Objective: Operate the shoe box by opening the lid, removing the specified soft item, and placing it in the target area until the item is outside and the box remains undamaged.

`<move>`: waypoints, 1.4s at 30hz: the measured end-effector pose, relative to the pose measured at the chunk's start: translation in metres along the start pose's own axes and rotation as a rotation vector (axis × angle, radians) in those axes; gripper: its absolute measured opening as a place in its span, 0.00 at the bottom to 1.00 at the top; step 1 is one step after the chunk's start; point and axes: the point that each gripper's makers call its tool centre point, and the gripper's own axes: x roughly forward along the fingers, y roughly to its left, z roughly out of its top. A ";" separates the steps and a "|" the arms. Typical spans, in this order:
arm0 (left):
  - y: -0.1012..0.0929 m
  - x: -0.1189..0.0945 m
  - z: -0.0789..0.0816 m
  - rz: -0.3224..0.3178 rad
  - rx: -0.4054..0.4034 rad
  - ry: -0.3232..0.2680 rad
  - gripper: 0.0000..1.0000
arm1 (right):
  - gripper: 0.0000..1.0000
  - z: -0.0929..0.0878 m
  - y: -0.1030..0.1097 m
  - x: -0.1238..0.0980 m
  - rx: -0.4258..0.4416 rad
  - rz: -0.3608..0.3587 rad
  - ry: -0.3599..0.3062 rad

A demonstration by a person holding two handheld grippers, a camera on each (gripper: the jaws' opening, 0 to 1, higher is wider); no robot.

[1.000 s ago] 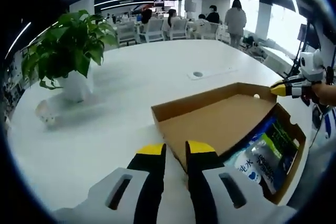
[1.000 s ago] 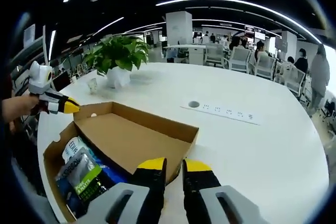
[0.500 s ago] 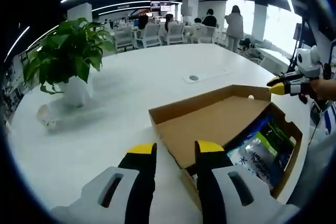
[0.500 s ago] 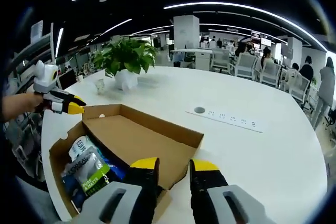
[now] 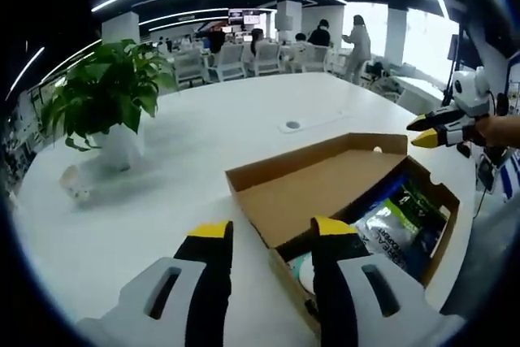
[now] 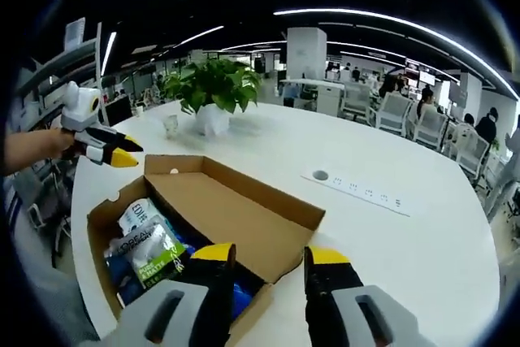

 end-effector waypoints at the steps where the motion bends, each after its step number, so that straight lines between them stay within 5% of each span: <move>1: -0.001 -0.001 0.000 -0.002 -0.001 0.000 0.39 | 0.32 0.000 0.002 -0.001 -0.005 0.006 0.000; 16: -0.025 -0.017 -0.012 -0.026 0.005 0.005 0.41 | 0.34 -0.007 0.024 -0.016 -0.051 0.040 0.005; 42: -0.072 -0.031 -0.022 -0.080 -0.003 0.024 0.40 | 0.35 -0.033 0.068 -0.022 0.007 0.083 0.064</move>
